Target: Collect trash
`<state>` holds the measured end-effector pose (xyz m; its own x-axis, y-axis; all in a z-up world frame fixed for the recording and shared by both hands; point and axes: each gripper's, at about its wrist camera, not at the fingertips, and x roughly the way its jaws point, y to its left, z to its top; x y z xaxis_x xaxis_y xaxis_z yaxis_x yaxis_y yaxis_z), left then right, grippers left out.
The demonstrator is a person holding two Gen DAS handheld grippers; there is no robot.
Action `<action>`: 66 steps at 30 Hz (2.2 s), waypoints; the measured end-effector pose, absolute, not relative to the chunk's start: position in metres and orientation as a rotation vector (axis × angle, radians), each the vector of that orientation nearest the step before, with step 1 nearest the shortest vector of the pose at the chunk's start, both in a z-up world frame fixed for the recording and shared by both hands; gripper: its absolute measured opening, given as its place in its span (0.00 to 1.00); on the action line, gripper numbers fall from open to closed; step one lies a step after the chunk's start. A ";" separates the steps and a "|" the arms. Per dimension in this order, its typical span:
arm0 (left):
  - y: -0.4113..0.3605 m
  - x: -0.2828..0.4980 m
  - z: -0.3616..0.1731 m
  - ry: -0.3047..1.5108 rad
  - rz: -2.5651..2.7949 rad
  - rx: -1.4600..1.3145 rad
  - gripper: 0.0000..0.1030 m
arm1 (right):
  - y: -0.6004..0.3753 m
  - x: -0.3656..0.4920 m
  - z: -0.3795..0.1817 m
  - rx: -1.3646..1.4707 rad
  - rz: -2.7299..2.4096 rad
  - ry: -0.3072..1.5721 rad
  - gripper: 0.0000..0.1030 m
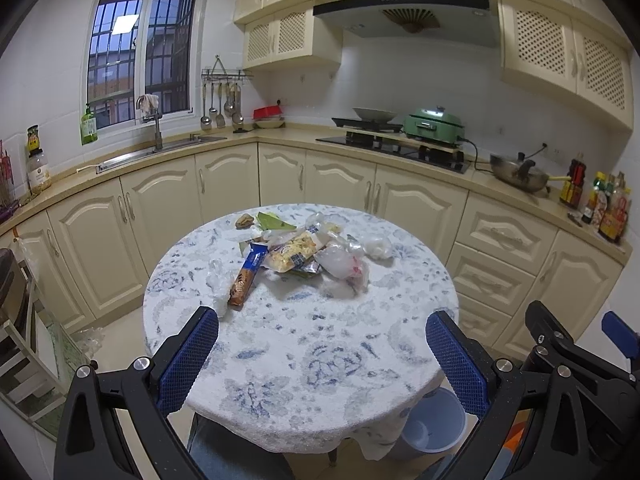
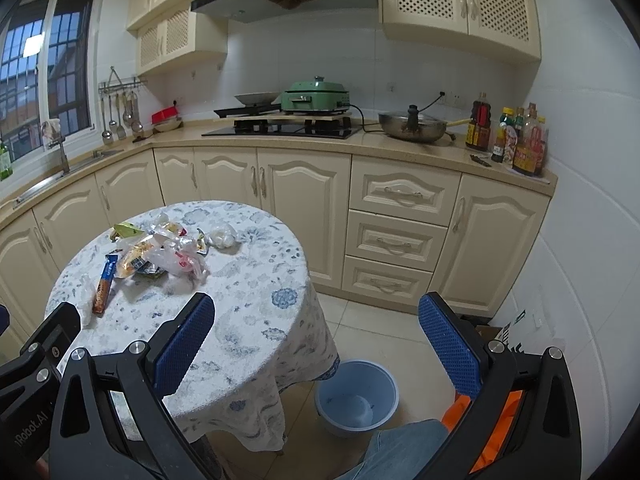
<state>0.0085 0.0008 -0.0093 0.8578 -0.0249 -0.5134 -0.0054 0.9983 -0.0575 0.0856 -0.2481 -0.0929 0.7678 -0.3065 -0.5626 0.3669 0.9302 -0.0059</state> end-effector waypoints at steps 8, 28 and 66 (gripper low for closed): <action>0.001 0.009 -0.010 0.542 -0.017 -0.056 0.99 | -0.250 0.087 -0.093 0.111 -0.372 0.598 1.00; 0.011 0.026 -0.014 0.590 -0.006 -0.070 0.99 | -0.245 0.102 -0.099 0.104 -0.362 0.635 1.00; 0.149 0.280 -0.108 0.917 0.003 -0.137 0.81 | -0.141 0.298 -0.193 0.011 -0.147 0.957 1.00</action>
